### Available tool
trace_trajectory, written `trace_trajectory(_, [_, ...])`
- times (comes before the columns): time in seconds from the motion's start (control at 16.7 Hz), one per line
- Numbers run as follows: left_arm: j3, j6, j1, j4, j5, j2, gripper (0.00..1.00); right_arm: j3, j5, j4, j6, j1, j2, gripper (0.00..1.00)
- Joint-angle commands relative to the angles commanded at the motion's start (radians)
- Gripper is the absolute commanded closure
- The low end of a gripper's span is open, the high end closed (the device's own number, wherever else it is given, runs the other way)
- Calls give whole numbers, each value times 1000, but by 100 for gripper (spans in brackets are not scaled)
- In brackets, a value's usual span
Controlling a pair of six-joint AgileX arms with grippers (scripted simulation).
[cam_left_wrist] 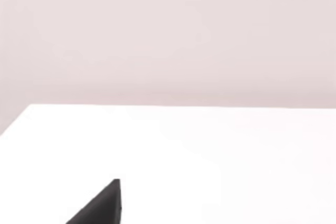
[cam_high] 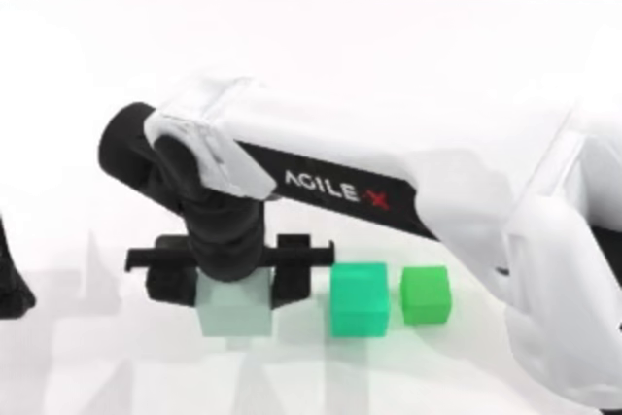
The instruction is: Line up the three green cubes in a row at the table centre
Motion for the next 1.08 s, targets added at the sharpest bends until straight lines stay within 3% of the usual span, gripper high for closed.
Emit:
trace_trajectory(0.78, [0, 0, 0, 0, 0, 0, 0, 0, 0, 0, 0, 0, 0, 2])
trace_trajectory(1.08, [0, 0, 0, 0, 0, 0, 0, 0, 0, 0, 0, 0, 0, 0])
